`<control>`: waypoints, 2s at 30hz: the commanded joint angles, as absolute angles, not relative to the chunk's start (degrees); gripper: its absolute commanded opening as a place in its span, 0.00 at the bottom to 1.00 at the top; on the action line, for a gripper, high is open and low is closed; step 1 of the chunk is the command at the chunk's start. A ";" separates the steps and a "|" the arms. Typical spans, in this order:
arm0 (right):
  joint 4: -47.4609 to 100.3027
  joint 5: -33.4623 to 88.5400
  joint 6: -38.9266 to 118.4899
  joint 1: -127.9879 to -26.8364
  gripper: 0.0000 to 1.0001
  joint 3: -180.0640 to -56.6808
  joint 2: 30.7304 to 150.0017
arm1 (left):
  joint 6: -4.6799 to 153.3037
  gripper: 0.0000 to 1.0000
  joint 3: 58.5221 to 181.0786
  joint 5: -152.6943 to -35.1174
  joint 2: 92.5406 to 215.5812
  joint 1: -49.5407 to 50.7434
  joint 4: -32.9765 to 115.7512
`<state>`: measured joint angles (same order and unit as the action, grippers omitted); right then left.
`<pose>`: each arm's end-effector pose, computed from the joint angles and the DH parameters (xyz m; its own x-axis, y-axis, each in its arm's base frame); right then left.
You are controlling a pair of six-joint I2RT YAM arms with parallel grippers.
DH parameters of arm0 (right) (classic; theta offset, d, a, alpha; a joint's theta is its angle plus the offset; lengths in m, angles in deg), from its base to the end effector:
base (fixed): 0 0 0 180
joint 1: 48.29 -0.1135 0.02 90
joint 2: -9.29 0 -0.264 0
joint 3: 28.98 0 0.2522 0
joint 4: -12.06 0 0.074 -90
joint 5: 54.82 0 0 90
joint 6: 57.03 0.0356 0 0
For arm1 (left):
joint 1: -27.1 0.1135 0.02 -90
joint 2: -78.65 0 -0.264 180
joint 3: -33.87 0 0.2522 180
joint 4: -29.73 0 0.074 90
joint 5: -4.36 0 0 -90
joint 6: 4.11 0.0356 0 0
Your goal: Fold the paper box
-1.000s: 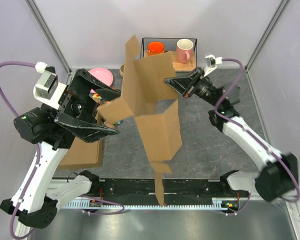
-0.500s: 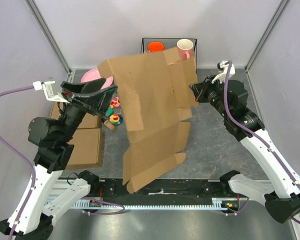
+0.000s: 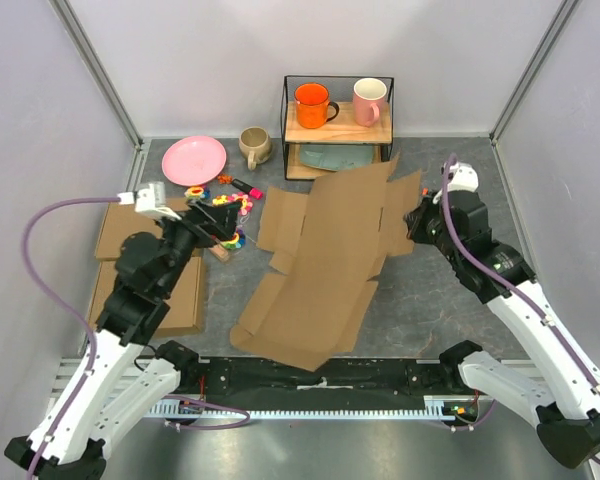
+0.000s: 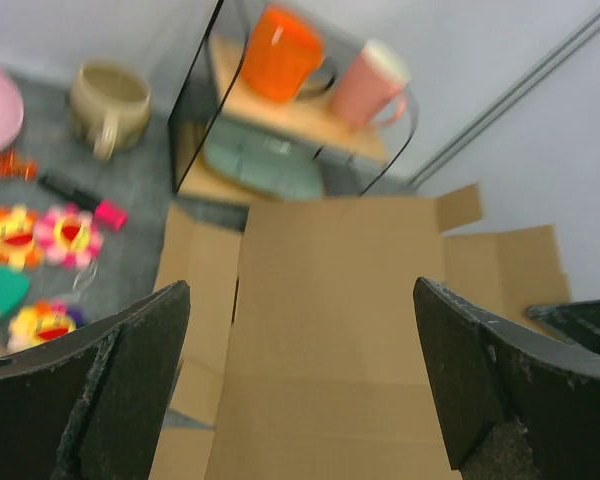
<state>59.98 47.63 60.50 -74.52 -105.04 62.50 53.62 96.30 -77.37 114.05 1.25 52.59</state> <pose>0.1764 0.0783 0.3768 -0.4556 0.2787 -0.8455 -0.0517 0.9398 0.3377 0.1268 -0.0557 0.3890 -0.1061 -0.5357 -0.8377 0.2906 0.7890 -0.5413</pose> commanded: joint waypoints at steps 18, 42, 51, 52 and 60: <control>62.91 51.88 60.04 -74.48 0.00 -91.08 56.49 | 55.39 1.00 83.84 -80.90 135.67 1.17 44.79; 65.38 44.94 58.46 -74.48 0.00 -90.73 49.54 | 52.93 0.76 89.47 -82.66 159.42 1.26 37.42; 68.19 46.69 59.51 -74.48 0.71 -97.13 46.29 | 56.53 0.08 85.52 -89.41 156.09 1.26 30.49; 68.62 47.22 59.51 -74.48 0.76 -98.27 46.20 | 56.62 0.06 85.08 -90.12 155.39 1.26 29.61; 65.65 50.04 55.39 -74.48 0.89 -107.69 49.79 | 62.76 0.02 78.05 -85.85 150.38 -2.77 14.88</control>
<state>69.40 49.03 58.51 -74.37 -104.89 47.35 56.59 81.50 -90.18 154.36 0.10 28.38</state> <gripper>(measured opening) 0.885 0.033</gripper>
